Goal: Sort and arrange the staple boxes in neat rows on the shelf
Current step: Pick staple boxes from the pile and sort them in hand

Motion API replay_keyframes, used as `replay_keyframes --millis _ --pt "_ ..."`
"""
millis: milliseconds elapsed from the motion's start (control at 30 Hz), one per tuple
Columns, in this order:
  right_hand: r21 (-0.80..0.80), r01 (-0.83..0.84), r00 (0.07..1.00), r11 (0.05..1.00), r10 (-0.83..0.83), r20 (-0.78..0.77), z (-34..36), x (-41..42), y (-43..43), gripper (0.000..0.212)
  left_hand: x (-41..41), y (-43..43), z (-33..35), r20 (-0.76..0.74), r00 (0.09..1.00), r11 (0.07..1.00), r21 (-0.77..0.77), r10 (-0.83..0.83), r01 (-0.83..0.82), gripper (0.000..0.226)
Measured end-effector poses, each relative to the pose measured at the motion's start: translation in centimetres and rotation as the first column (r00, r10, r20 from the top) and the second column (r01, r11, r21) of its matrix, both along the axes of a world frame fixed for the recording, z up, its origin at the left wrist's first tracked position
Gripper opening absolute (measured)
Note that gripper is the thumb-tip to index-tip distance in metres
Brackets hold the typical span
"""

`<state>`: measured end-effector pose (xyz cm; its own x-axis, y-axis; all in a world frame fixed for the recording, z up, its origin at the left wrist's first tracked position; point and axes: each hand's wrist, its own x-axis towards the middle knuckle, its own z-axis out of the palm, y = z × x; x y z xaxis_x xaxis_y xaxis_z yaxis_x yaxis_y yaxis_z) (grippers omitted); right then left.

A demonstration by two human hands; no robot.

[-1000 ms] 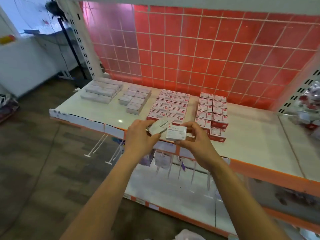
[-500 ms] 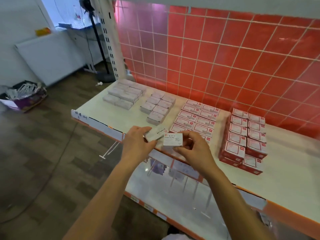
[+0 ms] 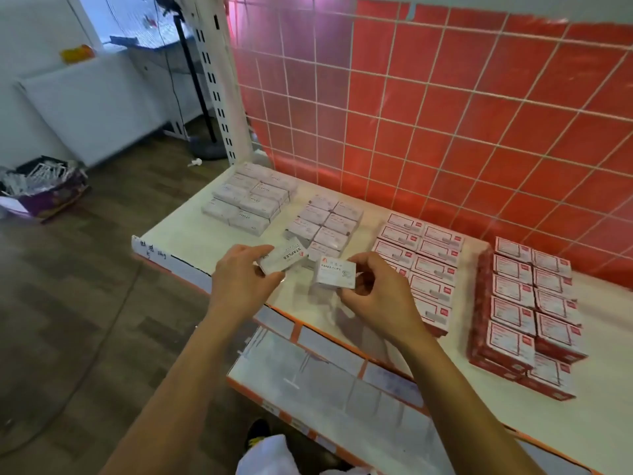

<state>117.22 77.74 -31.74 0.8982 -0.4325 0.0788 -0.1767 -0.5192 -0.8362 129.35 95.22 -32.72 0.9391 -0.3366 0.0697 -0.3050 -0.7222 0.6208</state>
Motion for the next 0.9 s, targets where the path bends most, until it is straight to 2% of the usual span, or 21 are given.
replay_keyframes --millis 167,267,500,733,900 --pt "-0.013 0.099 0.995 0.995 -0.099 0.004 0.2 3.5 1.9 0.036 4.4 1.1 0.9 0.024 0.997 0.997 0.025 -0.074 0.074 0.051" --pt "-0.103 0.15 0.989 0.983 -0.148 0.032 0.0 6.3 3.3 0.035 7.3 2.1 1.3 0.035 0.995 0.995 0.024 -0.097 0.096 0.052" --pt "-0.349 0.217 0.961 0.912 -0.262 -0.089 -1.2 10.0 4.9 0.047 11.7 3.5 1.3 0.049 0.973 0.974 0.005 -0.225 0.225 0.05" --pt "-0.497 0.315 0.91 0.808 -0.406 -0.084 -2.2 10.3 6.5 0.048 13.5 2.8 0.8 0.061 0.93 0.931 -0.021 -0.361 0.363 0.048" --pt "-0.522 0.36 0.883 0.773 -0.463 -0.077 -2.6 10.7 7.0 0.046 14.1 2.1 0.4 0.05 0.899 0.9 -0.011 -0.435 0.436 0.048"
